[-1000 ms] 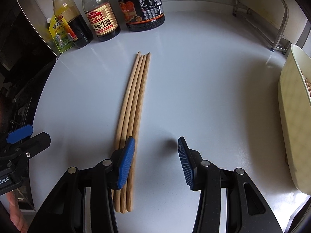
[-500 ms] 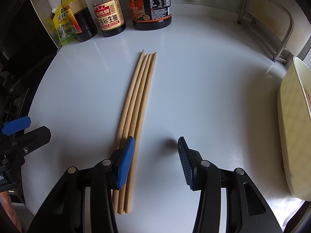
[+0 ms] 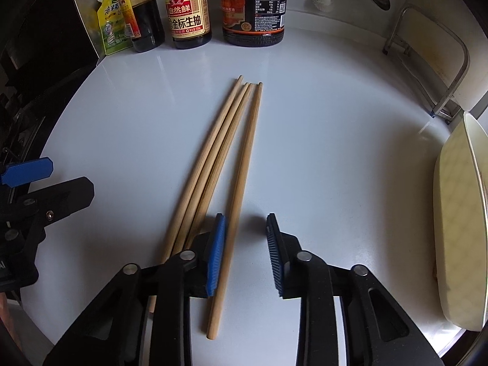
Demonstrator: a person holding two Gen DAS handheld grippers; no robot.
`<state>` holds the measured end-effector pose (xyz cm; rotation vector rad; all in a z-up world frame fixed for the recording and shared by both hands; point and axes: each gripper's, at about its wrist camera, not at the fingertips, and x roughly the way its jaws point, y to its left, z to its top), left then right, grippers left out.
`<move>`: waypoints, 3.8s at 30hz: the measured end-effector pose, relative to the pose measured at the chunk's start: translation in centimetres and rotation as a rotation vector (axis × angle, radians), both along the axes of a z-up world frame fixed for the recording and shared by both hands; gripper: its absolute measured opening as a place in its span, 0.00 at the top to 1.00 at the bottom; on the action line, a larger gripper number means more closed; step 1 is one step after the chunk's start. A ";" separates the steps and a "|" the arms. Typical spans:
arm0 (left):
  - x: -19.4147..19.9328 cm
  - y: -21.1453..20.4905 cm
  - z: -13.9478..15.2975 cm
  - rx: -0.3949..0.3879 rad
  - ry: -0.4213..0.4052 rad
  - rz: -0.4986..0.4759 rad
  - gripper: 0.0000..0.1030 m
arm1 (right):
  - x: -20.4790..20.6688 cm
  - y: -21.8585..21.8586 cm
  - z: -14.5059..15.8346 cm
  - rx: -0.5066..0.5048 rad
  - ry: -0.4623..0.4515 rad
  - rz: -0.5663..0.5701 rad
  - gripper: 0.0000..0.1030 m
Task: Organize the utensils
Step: 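Slide one chopstick out with the right gripper while the left gripper separates another, then close the right gripper on its chopstick while the left gripper grips another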
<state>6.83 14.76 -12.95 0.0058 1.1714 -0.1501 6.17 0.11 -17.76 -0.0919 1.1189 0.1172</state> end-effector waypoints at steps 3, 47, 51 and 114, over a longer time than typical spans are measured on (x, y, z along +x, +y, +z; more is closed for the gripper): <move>0.3 -0.6 -0.2 0.000 -0.002 -0.007 0.22 | -0.1 -0.4 0.0 0.000 -0.001 0.000 0.91; 3.0 -5.8 -3.7 0.045 -0.053 -0.087 0.14 | -0.9 -7.3 0.5 0.034 -0.008 -0.138 0.72; 2.7 -5.9 -4.1 0.042 -0.037 -0.086 0.08 | -0.7 -7.4 0.5 0.035 -0.009 -0.140 0.71; 2.7 -6.9 -3.1 0.056 -0.078 -0.124 0.93 | 0.3 -5.6 0.2 -0.048 -0.016 -0.031 0.94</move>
